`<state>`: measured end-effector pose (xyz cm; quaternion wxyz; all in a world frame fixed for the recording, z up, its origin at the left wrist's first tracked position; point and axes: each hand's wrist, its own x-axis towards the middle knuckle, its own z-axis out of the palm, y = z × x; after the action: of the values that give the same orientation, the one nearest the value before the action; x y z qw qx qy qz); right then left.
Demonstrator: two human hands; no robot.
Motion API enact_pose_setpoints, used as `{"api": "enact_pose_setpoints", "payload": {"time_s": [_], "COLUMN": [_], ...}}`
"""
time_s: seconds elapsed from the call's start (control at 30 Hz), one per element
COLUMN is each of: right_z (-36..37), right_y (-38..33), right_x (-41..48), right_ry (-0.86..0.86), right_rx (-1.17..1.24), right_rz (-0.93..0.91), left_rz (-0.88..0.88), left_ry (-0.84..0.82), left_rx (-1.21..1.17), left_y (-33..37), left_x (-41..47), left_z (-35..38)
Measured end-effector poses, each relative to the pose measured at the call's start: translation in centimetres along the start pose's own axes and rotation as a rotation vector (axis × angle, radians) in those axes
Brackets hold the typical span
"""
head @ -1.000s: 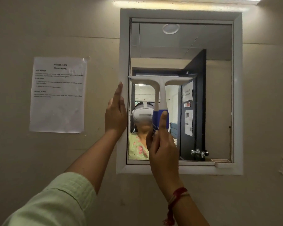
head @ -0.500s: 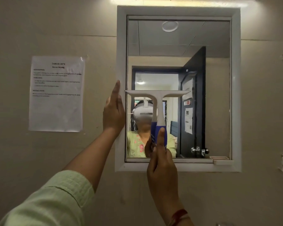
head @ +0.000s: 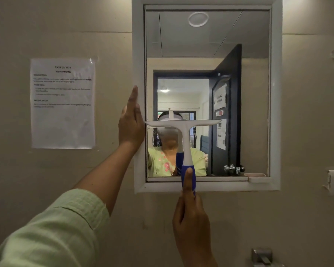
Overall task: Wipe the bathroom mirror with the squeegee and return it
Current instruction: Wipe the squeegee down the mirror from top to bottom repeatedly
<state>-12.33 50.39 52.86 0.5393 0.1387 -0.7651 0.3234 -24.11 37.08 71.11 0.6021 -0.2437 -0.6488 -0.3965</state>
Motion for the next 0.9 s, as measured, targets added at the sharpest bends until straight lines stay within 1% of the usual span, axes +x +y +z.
{"api": "enact_pose_setpoints", "payload": {"time_s": [0.27, 0.7, 0.9], "right_z": [-0.2, -0.6, -0.7], "right_y": [-0.1, 0.4, 0.2], "right_x": [-2.0, -6.0, -7.4], "right_ry": [-0.026, -0.147, -0.152], "right_rx": [-0.002, -0.033, -0.039], "right_rz": [0.053, 0.14, 0.19], "left_rz": [-0.003, 0.008, 0.033], "left_ry": [-0.01, 0.006, 0.007], "left_rx": [0.016, 0.013, 0.036], "left_y": [0.0, 0.1, -0.4], "left_x": [0.0, 0.0, 0.2], "left_z": [-0.1, 0.0, 0.3]}}
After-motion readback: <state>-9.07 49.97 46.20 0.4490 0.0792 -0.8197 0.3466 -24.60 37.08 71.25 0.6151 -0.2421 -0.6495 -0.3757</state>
